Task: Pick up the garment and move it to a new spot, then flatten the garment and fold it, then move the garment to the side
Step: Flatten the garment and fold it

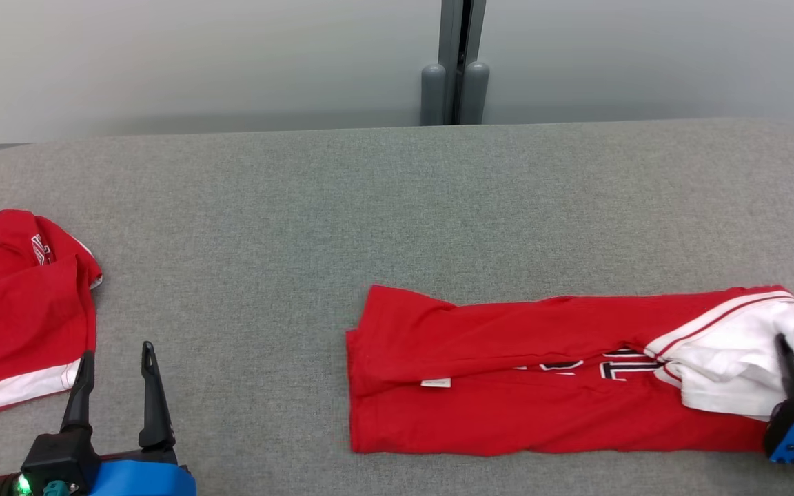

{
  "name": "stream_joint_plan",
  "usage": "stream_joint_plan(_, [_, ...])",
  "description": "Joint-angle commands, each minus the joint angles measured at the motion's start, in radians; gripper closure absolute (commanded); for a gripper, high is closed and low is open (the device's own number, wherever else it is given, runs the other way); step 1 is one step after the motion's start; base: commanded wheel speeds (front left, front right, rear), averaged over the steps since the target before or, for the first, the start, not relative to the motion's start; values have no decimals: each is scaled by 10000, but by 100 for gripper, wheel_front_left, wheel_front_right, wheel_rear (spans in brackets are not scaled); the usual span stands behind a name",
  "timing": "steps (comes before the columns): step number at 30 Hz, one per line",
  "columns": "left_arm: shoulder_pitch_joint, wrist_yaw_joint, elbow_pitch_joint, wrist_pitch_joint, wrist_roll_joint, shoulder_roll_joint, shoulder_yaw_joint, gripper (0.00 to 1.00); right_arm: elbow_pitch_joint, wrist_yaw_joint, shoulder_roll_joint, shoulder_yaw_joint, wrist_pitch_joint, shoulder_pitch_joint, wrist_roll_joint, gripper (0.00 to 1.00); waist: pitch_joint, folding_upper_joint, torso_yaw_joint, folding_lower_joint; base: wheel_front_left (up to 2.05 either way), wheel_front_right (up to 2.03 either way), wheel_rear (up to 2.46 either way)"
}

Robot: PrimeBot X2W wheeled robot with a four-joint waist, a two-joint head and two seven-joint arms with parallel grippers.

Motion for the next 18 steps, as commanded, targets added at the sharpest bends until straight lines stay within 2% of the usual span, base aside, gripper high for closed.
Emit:
stream_joint_plan(1, [121,89,-2,-27,-7,-7,-72,0,-53,-8,-289,-177,76,-89,-30,100,-60,-1,-33,0,0,0,0])
stream_joint_plan(4, [123,41,62,-27,-46,-7,-13,0,-236,-8,-373,-161,278,-93,-26,100,-122,-1,-114,0,0,0,0])
stream_joint_plan(13, [281,127,65,-27,-156,-5,-80,0,-1774,-4,307,473,803,291,234,100,-264,-1,-374,0,0,0,0])
stream_joint_plan(18, [280,87,120,-27,-156,-5,-55,0,-3497,-3,806,1231,1339,682,695,100,-336,-1,-462,0,0,0,0])
